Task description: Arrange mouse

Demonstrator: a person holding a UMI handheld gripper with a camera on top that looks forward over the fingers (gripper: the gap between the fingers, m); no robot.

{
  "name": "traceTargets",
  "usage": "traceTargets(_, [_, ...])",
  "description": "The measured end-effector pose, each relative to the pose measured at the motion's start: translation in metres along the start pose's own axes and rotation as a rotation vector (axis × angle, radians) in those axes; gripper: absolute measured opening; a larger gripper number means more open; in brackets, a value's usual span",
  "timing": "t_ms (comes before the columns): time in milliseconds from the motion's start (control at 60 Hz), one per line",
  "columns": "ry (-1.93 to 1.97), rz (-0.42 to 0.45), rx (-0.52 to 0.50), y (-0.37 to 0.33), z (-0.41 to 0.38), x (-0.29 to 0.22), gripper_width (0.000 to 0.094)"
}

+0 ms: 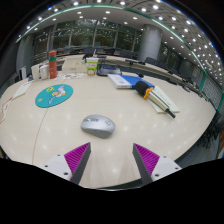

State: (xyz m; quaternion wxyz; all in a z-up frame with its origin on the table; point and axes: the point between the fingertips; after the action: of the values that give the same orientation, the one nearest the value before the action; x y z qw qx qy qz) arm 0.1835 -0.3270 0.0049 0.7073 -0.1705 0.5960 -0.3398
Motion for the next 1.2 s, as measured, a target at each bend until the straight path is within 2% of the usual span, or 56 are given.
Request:
traceTargets(83, [-0.006,-0.025,0.001,0.023,-0.004,-0.003,0.0855])
traceTargets(367, [0.002,-0.016,-0.010,0.071,-0.008,-0.046,0.0856])
traceTargets(533, [0.008,-0.008,-0.031,0.094,-0.014,-0.067,0.0817])
traceTargets(617, [0.021,-0.002,-0.053,0.104,-0.019,-0.075,0.0739])
traceTargets(733, [0.059,0.009,-0.110,0.113,-0.031,-0.083,0.0525])
traceTargets(1033, [0.024,-0.005,-0.071,0.113,-0.028,-0.091,0.0385])
traceTargets(1100, [0.014,0.019,-0.043,0.102,-0.027,-0.110,0.0374])
traceTargets(1200, [0.049,0.107,-0.020,0.075,-0.027,-0.168,0.0374])
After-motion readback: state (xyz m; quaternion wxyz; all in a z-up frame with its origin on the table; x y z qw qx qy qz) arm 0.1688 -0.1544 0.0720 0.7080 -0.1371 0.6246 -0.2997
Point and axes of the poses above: the point between the fingertips, and its own axes, seen from behind it with the camera up: z to the right, x down, y forward, the way the camera looks, and after that the axes turned 6 degrees about -y, right-handed
